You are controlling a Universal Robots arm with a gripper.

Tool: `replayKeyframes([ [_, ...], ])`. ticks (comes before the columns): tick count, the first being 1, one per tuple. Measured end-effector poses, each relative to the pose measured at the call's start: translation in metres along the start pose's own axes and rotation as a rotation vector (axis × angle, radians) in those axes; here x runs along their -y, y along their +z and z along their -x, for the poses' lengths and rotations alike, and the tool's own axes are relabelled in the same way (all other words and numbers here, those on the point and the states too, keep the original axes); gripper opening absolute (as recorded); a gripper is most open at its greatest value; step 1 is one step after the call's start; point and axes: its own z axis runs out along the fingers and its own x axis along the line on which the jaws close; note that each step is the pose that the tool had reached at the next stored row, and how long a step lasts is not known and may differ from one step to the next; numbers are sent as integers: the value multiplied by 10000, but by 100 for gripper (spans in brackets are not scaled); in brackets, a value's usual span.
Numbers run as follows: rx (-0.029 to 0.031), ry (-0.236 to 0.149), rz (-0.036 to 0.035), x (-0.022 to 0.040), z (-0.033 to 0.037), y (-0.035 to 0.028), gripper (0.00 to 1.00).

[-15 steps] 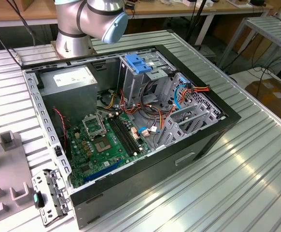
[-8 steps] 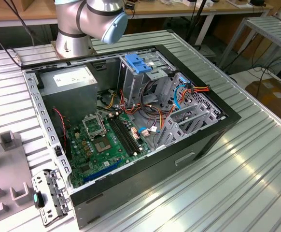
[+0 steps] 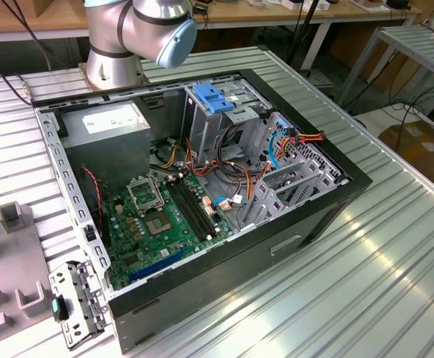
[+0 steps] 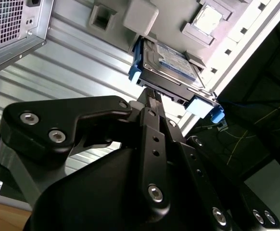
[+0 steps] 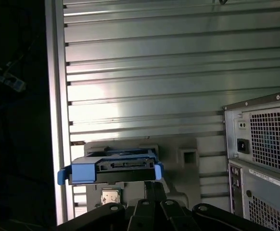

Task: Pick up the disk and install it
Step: 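Reach for the disk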

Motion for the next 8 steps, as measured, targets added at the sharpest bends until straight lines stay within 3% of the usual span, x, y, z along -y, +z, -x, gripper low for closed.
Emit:
replayKeyframes([
  [8,-1,0,0,2,-127,0,11],
])
